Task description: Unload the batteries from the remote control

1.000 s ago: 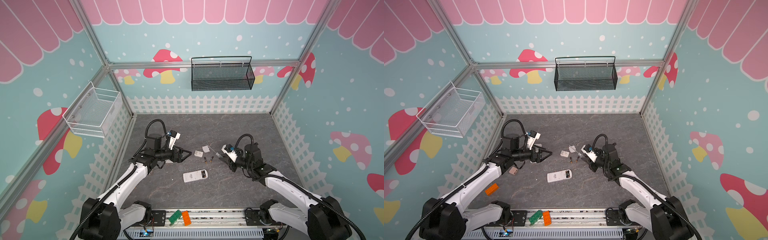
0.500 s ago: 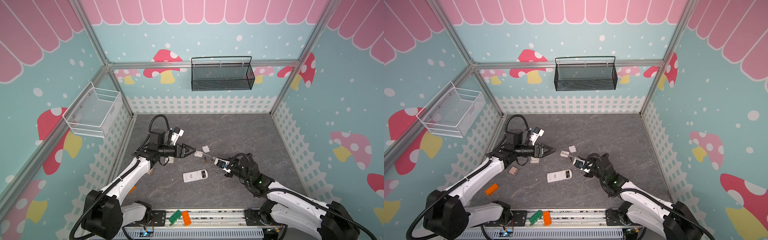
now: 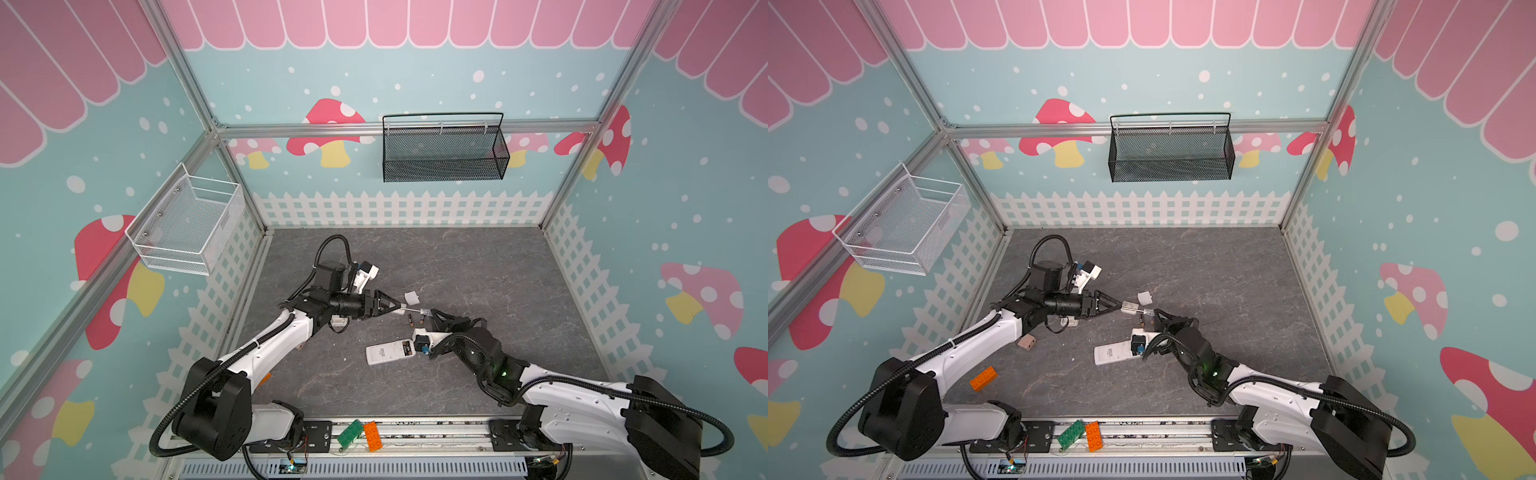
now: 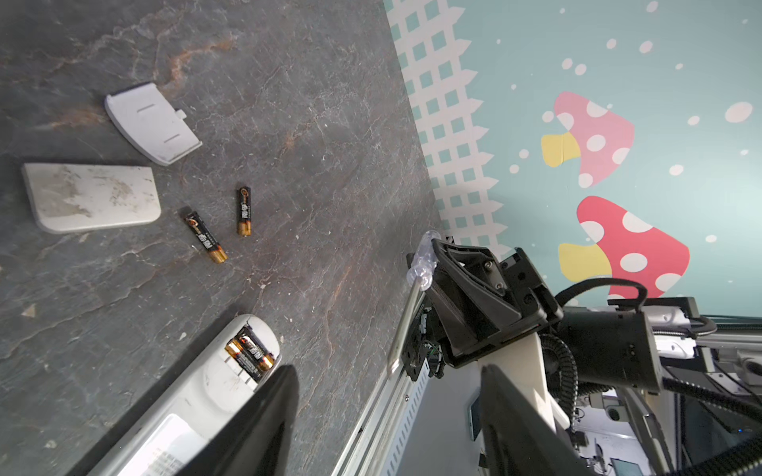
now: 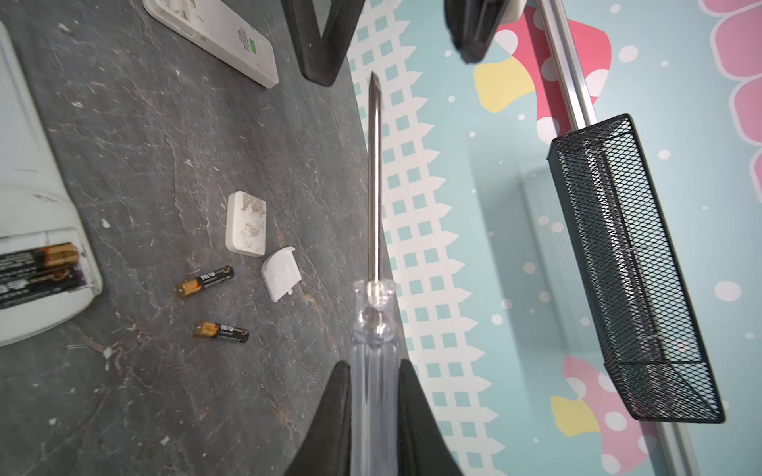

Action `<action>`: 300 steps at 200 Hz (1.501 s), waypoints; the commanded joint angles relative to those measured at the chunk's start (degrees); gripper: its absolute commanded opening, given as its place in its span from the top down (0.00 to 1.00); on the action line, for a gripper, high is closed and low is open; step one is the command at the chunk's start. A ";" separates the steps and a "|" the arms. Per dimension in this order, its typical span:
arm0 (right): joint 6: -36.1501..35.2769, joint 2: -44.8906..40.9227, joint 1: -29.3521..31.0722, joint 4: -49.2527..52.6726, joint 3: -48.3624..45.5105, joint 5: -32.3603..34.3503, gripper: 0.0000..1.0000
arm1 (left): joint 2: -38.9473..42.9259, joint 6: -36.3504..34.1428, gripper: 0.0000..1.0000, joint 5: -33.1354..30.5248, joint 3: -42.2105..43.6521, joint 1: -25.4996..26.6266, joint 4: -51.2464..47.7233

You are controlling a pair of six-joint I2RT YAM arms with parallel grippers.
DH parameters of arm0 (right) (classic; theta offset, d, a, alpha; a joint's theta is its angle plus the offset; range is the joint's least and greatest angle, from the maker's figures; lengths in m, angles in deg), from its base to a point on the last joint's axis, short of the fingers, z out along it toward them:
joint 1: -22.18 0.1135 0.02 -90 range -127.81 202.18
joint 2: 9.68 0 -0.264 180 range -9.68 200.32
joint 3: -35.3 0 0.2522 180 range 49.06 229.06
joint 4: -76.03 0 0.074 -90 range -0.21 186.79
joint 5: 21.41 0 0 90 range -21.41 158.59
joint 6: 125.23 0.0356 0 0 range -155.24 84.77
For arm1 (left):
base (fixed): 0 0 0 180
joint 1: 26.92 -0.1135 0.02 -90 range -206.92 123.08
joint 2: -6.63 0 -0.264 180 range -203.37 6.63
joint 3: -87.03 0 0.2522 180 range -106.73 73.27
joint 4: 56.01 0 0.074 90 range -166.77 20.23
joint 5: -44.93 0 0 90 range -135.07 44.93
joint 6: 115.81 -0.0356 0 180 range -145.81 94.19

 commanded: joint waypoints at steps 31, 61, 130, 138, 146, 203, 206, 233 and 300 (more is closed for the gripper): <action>-7.55 1.52 2.55 -8.81 -1.39 6.90 1.00 | -3.09 1.83 0.40 -0.94 -1.72 1.54 1.56; -9.37 2.86 3.32 -9.93 -1.39 6.58 1.00 | -4.74 4.03 0.52 -0.26 -2.75 1.86 3.69; -9.86 6.30 4.50 -11.61 -0.23 7.50 1.00 | -5.34 7.06 0.85 1.50 -2.53 1.82 7.07; -9.94 6.40 4.71 -11.72 -0.20 7.14 1.00 | -5.50 6.94 0.88 1.52 -2.64 2.94 7.12; -10.17 6.38 4.78 -12.10 -0.30 6.75 1.00 | -5.54 6.75 0.93 1.39 -2.57 3.40 7.07; -5.33 2.67 4.06 -11.80 -2.35 6.12 0.53 | -4.72 4.02 1.00 -0.63 -3.27 2.39 5.79; -4.64 2.12 3.91 -11.60 -2.53 5.89 0.49 | -4.65 3.86 1.00 -0.77 -3.17 2.38 5.91; 6.59 -3.10 1.51 -4.61 -1.46 3.24 0.01 | -3.37 2.61 1.00 -0.44 -3.35 -2.58 6.09; 49.19 -4.04 -11.03 12.13 6.81 -3.58 0.01 | 0.89 1.37 1.00 4.63 -0.89 -10.32 15.58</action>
